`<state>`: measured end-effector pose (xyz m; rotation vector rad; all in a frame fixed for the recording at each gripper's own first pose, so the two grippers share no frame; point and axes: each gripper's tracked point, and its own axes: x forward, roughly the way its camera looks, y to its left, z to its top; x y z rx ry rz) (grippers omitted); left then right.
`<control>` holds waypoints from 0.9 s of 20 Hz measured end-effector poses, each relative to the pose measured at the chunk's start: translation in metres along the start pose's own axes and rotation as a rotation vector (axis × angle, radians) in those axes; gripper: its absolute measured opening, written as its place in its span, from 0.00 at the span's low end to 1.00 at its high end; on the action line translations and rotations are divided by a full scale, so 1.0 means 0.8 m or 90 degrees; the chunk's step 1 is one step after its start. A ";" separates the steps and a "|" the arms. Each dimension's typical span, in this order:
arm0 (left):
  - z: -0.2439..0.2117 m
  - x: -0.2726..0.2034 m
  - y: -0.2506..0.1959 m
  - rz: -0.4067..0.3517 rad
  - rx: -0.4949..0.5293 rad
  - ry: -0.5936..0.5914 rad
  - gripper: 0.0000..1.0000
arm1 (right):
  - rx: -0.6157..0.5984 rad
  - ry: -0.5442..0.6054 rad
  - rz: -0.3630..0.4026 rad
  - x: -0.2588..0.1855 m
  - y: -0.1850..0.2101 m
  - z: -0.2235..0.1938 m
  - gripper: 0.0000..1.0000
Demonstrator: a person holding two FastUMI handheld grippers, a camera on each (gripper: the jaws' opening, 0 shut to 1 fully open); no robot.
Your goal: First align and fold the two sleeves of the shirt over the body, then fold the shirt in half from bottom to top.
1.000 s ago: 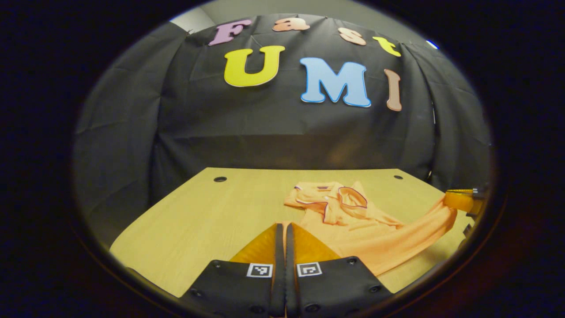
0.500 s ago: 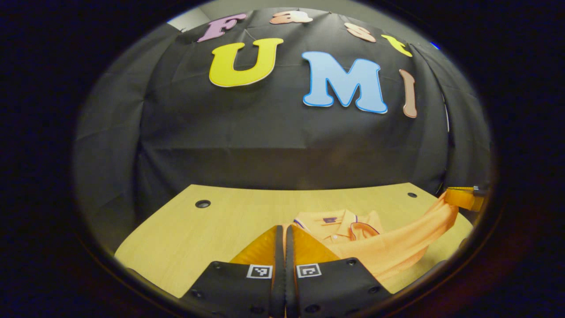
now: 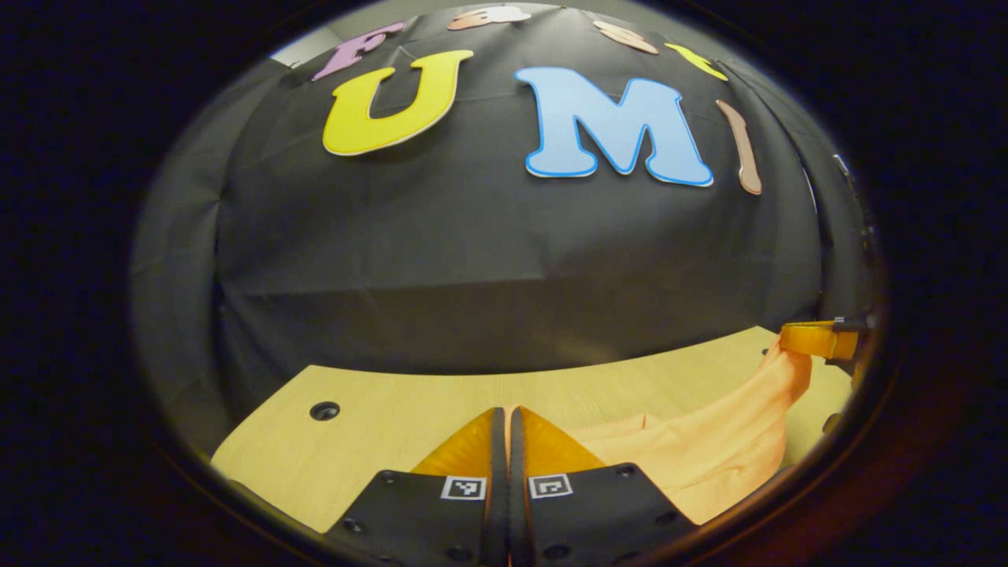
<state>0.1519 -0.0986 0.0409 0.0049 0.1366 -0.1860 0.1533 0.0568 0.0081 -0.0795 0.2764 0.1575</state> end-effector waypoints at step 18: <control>-0.112 0.100 0.017 0.008 0.027 0.074 0.05 | -0.020 0.060 -0.014 0.108 0.018 -0.064 0.00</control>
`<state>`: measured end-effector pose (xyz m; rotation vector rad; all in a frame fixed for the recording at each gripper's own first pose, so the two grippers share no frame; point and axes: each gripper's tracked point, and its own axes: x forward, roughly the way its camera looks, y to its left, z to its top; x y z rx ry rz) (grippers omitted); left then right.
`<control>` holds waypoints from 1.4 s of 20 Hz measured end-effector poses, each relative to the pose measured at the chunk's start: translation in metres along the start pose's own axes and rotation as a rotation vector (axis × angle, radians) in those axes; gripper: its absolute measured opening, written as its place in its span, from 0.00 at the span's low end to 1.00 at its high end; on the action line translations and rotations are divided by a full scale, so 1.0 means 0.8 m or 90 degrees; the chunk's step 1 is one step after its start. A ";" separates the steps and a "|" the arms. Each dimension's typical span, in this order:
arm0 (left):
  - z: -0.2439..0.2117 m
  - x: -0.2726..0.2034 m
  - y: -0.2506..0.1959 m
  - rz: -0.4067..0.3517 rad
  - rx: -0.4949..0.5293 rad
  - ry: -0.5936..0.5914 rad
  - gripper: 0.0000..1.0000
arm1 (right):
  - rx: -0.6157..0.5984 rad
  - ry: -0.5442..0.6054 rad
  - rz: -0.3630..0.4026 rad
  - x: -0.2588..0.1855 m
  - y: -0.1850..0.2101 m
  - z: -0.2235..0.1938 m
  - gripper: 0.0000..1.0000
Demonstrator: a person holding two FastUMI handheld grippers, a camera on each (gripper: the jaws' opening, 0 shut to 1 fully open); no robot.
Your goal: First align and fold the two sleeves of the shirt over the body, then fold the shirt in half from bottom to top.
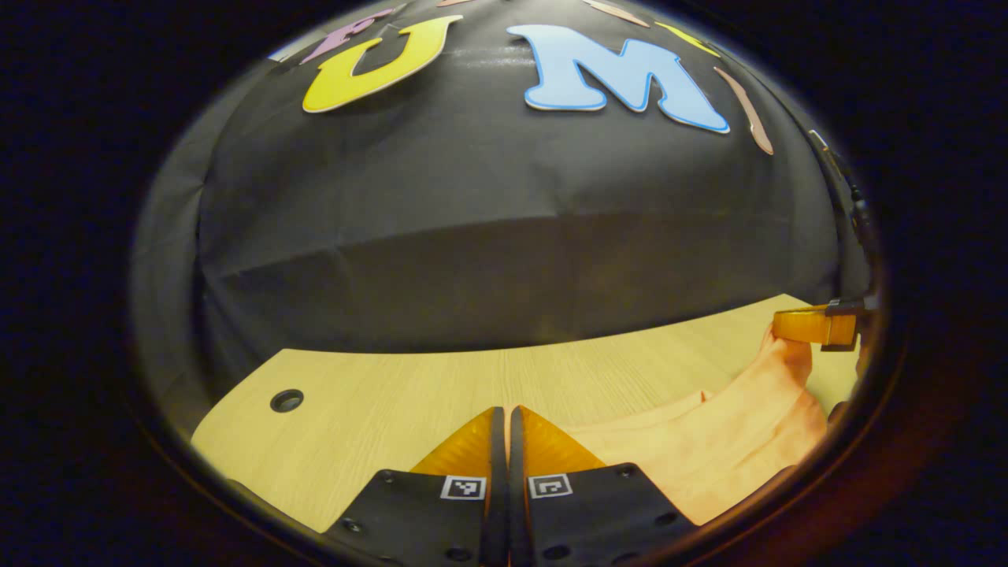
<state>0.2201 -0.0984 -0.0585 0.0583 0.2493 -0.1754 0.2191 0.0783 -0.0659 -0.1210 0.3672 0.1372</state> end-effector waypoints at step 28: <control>0.000 -0.016 -0.007 0.004 -0.042 0.001 0.98 | 0.007 0.043 -0.013 -0.003 0.004 -0.027 0.82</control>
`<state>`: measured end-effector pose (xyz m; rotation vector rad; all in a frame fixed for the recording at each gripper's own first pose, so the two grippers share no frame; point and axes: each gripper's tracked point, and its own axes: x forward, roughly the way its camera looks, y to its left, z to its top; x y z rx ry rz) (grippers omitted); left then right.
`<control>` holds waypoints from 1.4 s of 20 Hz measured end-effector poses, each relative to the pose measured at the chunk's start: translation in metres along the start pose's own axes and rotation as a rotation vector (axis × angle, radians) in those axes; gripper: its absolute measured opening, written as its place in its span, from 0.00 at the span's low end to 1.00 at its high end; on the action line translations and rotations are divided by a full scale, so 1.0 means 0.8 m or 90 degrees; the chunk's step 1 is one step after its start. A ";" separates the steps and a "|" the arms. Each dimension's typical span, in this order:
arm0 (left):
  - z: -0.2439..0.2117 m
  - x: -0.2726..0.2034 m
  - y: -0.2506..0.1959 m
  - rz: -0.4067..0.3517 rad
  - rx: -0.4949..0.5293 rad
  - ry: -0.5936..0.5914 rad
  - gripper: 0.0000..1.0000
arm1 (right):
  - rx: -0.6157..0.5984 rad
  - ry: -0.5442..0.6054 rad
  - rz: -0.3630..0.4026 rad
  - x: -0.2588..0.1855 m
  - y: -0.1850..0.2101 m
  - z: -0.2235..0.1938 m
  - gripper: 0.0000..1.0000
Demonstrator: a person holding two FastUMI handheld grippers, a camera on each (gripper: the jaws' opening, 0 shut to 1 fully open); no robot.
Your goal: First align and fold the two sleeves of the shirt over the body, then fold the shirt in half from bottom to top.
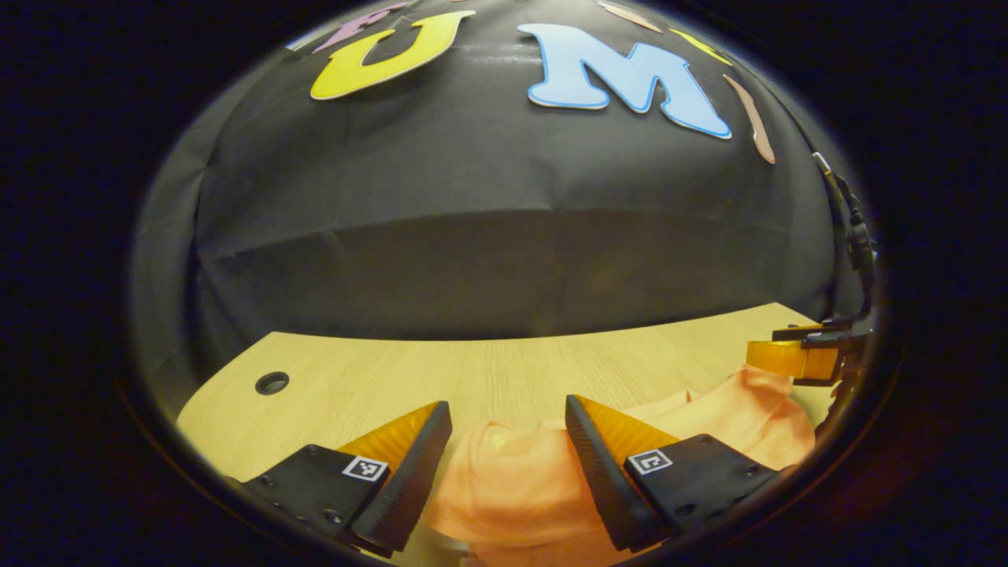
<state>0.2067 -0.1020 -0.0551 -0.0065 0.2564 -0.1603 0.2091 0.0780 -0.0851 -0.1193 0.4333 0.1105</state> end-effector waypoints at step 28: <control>-0.038 -0.438 -0.043 0.004 -0.005 -0.176 0.95 | -0.044 -0.228 0.011 -0.396 0.071 -0.095 0.85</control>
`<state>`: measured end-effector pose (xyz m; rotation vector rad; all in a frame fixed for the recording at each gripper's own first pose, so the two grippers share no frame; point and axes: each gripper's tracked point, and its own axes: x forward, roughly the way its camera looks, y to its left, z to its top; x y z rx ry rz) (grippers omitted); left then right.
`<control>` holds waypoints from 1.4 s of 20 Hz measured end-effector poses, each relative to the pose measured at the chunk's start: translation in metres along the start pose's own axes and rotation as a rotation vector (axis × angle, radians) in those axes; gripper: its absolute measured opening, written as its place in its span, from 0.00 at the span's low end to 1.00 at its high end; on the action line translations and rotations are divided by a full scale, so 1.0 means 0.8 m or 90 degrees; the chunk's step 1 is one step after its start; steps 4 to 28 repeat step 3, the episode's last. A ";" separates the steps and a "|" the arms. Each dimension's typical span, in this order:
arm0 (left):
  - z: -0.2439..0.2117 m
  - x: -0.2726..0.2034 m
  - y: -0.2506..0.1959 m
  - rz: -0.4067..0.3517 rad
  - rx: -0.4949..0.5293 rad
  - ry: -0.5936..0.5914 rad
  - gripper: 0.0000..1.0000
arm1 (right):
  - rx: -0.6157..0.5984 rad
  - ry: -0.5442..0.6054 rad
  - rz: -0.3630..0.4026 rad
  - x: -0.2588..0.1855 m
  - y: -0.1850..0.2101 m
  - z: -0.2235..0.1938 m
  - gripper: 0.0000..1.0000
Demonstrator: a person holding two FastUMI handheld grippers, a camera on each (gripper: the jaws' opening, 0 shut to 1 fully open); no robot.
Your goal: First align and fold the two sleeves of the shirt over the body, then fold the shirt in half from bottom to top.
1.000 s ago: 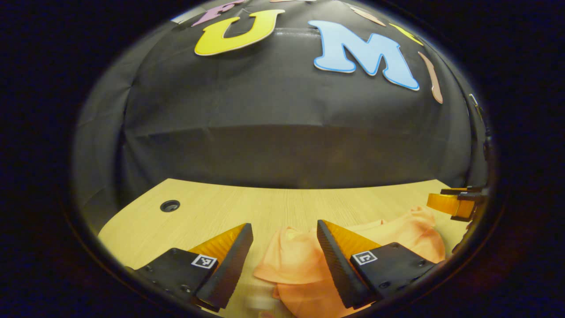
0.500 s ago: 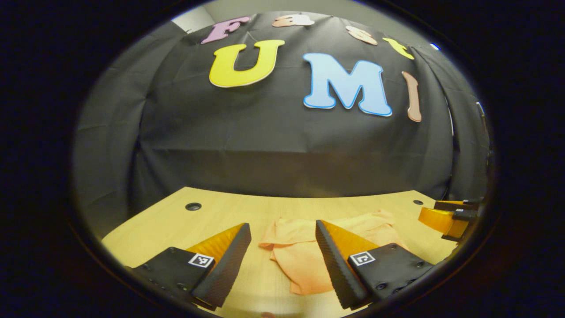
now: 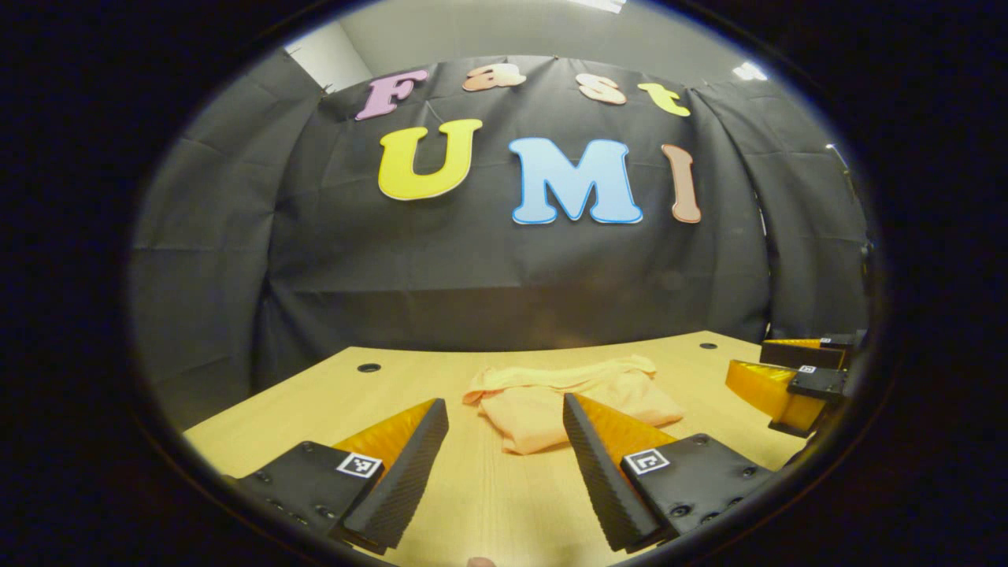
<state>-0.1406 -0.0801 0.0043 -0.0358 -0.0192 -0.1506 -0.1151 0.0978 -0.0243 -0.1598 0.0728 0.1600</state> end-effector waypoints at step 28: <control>-0.005 -0.038 0.003 0.009 -0.009 -0.013 0.94 | 0.011 -0.013 0.001 -0.022 0.003 -0.006 0.85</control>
